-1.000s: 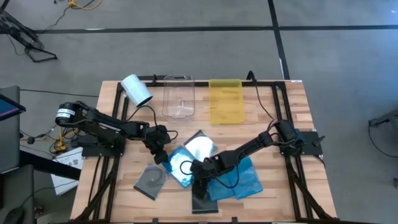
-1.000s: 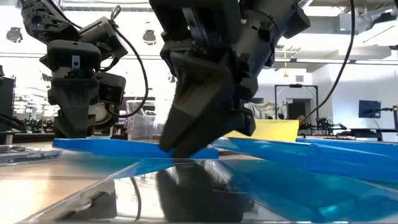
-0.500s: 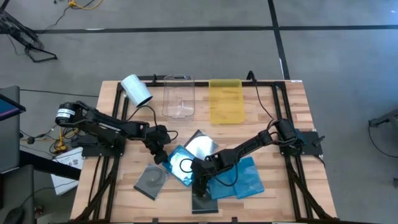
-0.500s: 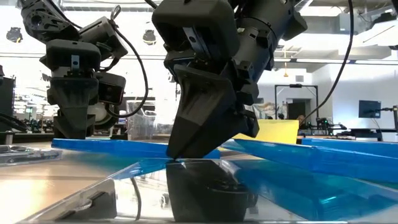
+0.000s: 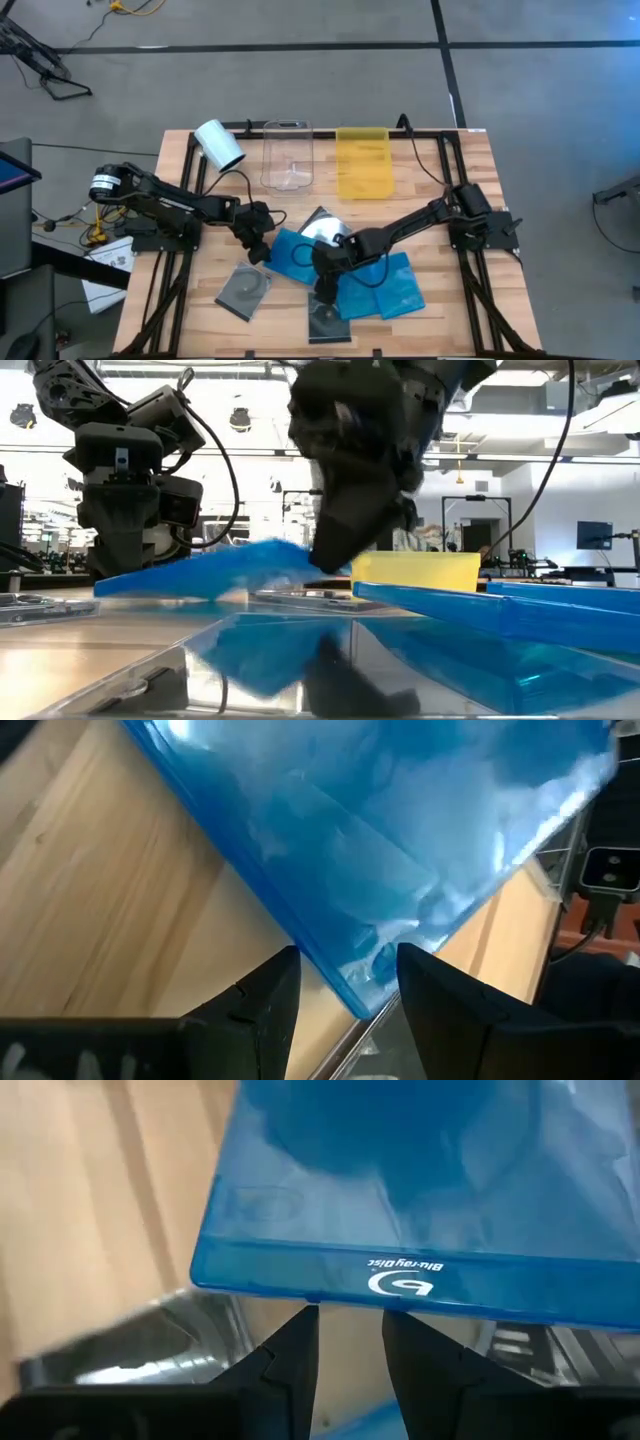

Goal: Pick & place jewel cases by type
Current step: Put the left blue CD case into the transparent bin

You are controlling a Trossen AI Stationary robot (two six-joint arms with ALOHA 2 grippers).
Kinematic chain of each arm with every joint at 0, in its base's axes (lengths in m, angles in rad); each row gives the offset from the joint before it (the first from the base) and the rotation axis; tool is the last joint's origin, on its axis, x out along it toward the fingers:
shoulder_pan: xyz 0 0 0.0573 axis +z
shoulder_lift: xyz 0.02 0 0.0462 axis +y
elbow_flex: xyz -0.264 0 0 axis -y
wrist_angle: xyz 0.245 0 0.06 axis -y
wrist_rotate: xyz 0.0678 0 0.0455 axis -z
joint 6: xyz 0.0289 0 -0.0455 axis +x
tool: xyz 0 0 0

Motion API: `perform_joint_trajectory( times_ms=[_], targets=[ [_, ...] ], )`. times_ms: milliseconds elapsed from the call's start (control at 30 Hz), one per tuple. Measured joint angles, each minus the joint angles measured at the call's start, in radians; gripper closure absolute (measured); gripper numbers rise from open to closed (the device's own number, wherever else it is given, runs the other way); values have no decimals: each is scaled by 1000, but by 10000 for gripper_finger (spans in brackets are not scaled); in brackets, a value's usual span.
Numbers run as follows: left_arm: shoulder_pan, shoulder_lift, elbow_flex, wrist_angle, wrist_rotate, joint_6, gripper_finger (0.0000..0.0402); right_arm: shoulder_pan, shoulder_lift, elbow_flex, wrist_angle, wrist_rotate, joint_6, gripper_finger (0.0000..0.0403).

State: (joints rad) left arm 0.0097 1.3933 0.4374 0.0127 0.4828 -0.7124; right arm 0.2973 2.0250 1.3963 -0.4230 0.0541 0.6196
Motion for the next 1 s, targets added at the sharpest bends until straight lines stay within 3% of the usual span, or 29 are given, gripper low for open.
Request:
perform_joint_trajectory(
  times_ms=[233,1000],
  targets=[
    [0,0,0,3,-2,0,241,-7,7,-1,-3,-48,-18,296],
    [2,0,-1,109,-22,-70,241,6,9,-3,-25,-68,-37,295]
  ],
)
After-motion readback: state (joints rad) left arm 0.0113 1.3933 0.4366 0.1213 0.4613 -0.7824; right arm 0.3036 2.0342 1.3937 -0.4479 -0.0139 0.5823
